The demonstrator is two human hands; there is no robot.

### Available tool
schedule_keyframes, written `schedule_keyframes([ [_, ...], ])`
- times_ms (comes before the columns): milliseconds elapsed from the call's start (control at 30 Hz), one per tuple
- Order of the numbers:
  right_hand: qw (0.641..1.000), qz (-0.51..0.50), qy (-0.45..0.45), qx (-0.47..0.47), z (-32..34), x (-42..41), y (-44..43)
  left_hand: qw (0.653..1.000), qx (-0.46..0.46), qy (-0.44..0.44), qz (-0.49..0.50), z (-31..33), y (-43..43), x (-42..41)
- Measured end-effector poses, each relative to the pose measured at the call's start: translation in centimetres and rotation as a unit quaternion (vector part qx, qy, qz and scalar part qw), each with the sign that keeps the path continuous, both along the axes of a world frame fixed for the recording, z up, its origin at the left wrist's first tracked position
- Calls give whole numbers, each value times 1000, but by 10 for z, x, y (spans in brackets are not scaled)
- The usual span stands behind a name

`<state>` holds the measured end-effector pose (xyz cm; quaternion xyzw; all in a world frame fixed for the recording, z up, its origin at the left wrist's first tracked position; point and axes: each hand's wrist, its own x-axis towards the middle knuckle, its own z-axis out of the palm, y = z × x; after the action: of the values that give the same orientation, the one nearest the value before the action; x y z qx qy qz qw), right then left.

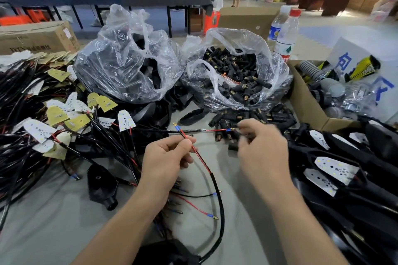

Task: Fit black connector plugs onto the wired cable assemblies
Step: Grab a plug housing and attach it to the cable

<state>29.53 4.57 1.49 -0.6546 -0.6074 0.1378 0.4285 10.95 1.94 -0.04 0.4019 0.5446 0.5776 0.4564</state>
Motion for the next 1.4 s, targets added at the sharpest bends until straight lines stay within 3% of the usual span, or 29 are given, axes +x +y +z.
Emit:
schedule_keyframes([
  [133, 968, 14, -222, -117, -2, 27, 9, 1000, -11, -6, -2, 2, -1, 1],
  [267, 982, 23, -184, -41, -2, 27, 8, 1000, -14, 1, 2, 3, -3, 1],
  [333, 995, 19, -101, -3, -2, 22, 8, 1000, -11, -4, 7, 4, -2, 1],
  [400, 997, 4, 80, -6, 2, 16, 6, 1000, -1, -6, 4, 4, -2, 0],
  [467, 957, 29, 285, -40, 8, 8, 3, 1000, 13, 6, -8, 4, -2, 0],
  [533, 897, 79, 427, -85, 14, -1, -1, 999, 26, 40, -13, 3, -3, 1],
  [600, 851, 119, 499, -113, 16, -7, -2, 987, 46, 156, -11, 1, -5, 0],
  [667, 828, 148, 523, -139, 16, -10, -2, 956, 67, 285, -11, -1, -7, -2],
  [867, 813, 189, 529, -152, 16, -22, -9, 885, 148, 436, -70, 0, -12, 6],
  [1200, 884, 194, 423, -36, 11, -18, -6, 832, 146, 530, -72, 2, -16, 9],
  [1400, 918, 236, 315, -48, 9, -17, -5, 816, 164, 550, -67, 2, -16, 8],
])
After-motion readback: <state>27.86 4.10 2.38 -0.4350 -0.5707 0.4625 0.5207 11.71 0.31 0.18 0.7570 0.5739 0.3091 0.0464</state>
